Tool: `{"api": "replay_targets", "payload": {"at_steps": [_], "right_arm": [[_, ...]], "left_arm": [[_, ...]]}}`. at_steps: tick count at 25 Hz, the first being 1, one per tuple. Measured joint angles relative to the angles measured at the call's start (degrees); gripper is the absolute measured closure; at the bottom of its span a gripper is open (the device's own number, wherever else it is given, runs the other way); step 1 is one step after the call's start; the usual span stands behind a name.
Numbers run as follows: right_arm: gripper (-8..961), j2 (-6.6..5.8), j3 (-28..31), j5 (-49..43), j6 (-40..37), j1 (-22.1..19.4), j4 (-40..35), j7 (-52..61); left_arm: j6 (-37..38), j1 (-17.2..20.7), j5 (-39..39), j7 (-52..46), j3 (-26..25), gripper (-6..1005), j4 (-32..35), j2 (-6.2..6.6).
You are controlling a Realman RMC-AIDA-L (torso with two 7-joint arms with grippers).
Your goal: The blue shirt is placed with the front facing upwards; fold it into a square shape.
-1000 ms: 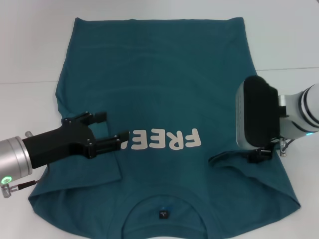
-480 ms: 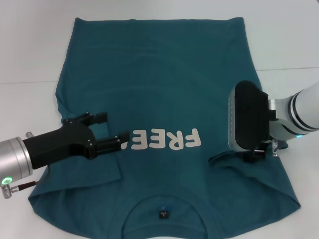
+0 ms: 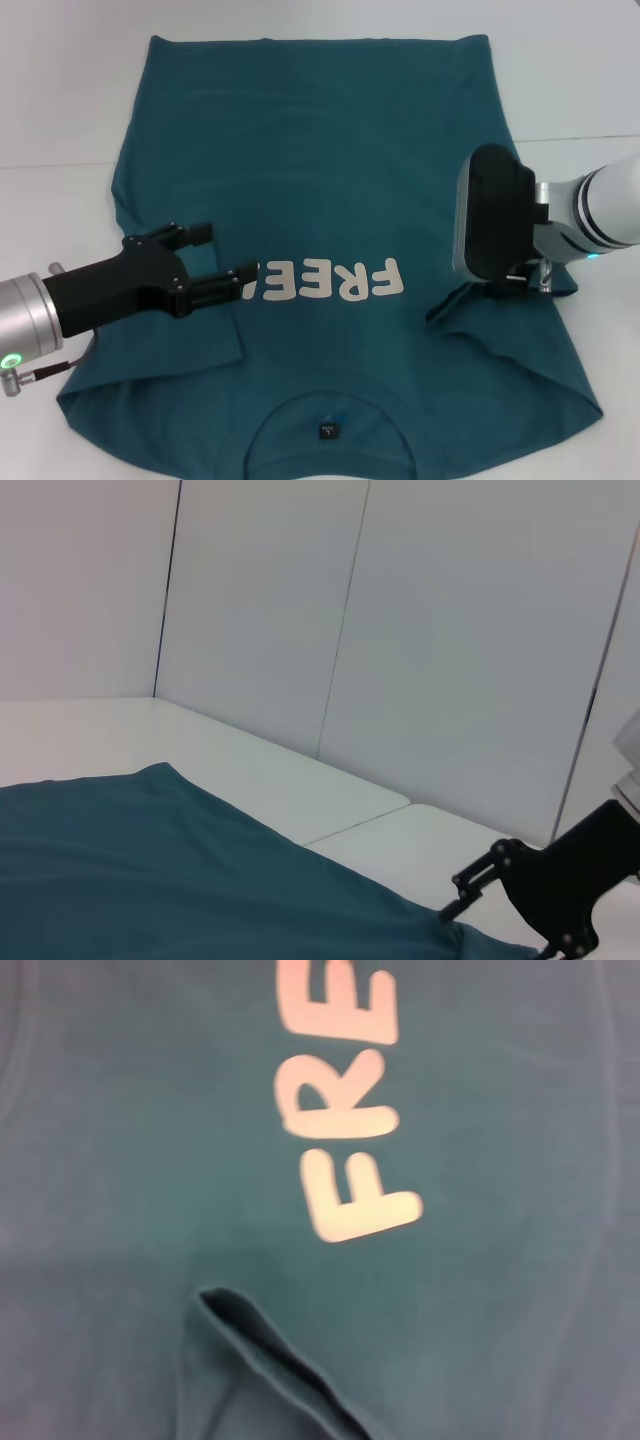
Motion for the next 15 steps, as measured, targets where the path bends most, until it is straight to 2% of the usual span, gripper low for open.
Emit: {"api": "replay_targets", "payload": {"at_steps": [8,15], "right_arm": [[243,-0.16,1.5,-1.6,3.7,1.5,0.8,1.4],[244,-0.1,0.7,-2.9,5.6,5.2,4.2,1.9]], "left_arm": [[0.0,0.0,0.0,0.0,0.0,92,0.0,0.02],[-0.4,-0.1,0.0,0.2,-0.1,94,-0.1,0.08]]}}
